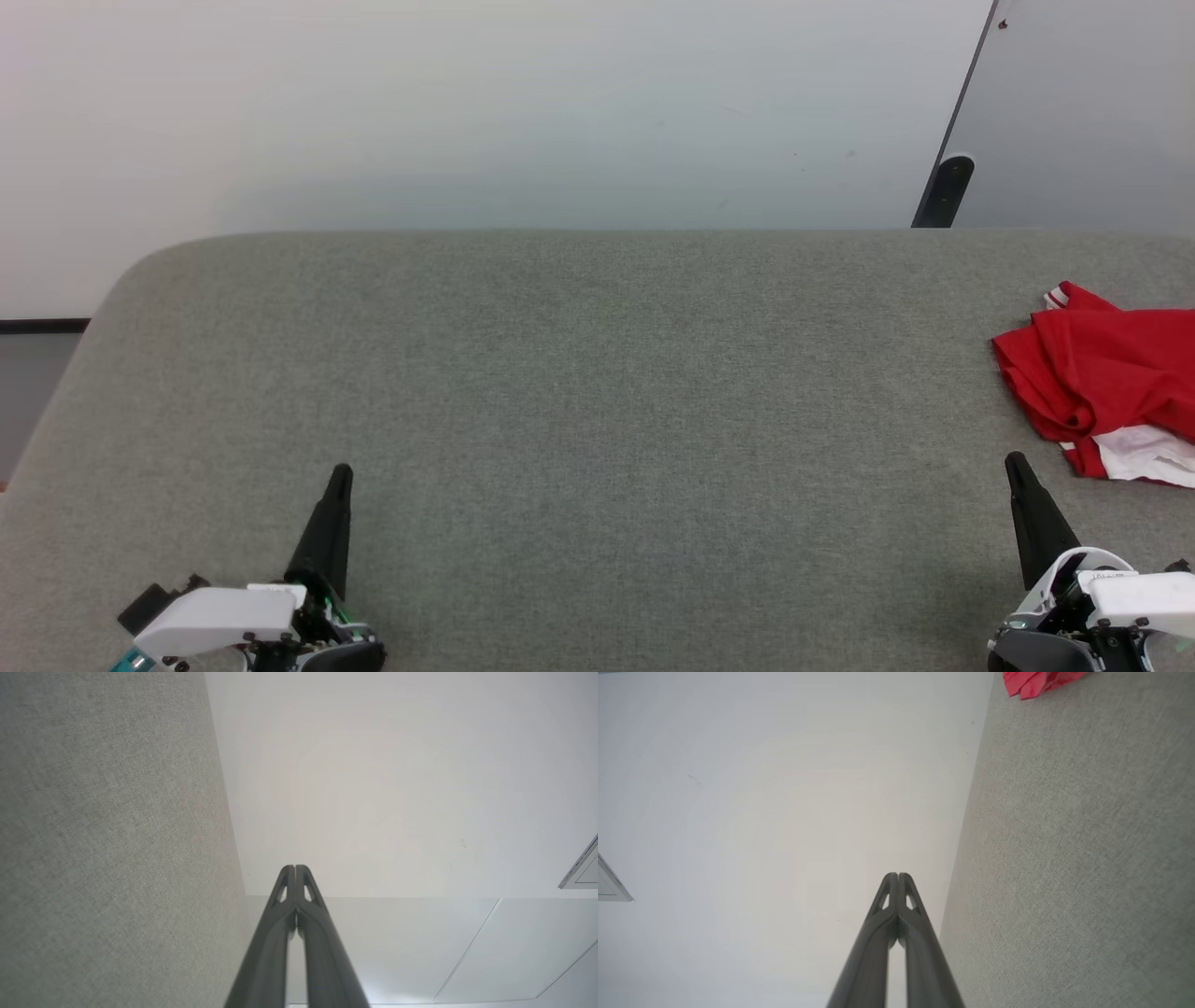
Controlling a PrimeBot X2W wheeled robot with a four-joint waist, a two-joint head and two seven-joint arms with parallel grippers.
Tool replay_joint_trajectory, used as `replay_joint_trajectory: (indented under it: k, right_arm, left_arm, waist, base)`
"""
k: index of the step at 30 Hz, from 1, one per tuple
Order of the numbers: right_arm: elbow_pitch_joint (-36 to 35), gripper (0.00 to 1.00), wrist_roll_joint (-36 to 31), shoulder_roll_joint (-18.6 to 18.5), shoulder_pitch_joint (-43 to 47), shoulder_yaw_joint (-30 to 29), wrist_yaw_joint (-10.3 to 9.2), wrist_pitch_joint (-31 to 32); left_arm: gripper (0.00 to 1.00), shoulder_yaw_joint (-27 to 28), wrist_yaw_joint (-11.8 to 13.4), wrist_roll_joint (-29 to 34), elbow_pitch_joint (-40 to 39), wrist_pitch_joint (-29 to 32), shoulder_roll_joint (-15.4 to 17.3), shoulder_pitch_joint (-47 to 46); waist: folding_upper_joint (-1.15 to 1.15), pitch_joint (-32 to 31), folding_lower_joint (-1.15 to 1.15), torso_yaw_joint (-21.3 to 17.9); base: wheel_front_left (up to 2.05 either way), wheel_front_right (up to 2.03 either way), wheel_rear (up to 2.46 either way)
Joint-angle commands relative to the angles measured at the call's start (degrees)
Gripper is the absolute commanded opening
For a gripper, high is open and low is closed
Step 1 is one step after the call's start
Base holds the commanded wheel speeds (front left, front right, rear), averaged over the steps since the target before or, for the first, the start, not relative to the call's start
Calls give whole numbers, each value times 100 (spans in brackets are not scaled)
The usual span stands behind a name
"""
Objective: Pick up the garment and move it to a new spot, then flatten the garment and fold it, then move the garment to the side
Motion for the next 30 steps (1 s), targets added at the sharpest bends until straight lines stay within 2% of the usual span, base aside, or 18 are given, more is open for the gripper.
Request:
replay_joint_trajectory:
  k: [1, 30]
  right_arm:
    - [-24, 0, 47, 28, -25, -18, -8, 9]
    - [-22, 0, 48, 23, -22, -13, -7, 7]
  left_arm:
    - [0, 18, -31, -33, -16, 21, -12, -56]
    - [0, 15, -31, -34, -17, 19, -11, -54]
  waist:
    - [0, 1, 0, 2]
    - [0, 1, 0, 2]
  base:
    - [0, 0, 0]
    - [0, 0, 0]
